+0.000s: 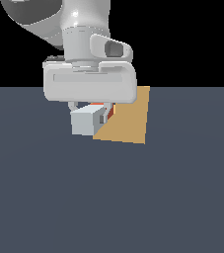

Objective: Insert the peg into the horizontal hole in a box.

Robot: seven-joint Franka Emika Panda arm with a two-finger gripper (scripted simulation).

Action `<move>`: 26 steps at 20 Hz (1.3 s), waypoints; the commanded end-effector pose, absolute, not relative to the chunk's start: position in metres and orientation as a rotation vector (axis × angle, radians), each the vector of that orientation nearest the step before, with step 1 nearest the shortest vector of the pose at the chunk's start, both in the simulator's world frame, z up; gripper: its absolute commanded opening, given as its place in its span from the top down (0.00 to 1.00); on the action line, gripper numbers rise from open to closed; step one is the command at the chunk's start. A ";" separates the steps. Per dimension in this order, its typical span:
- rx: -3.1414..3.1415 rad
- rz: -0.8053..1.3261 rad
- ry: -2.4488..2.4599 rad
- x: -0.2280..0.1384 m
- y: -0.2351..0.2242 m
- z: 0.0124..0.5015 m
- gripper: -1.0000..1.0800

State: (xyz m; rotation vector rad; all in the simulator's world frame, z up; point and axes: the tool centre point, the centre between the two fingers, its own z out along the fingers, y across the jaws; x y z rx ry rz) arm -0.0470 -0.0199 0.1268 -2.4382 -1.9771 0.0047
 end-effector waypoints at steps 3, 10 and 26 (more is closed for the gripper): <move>-2.440 0.002 -1.976 -0.046 -0.020 0.128 1.00; -2.441 0.000 -1.976 -0.045 -0.019 0.129 1.00; -2.443 -0.005 -1.976 -0.027 0.068 0.130 1.00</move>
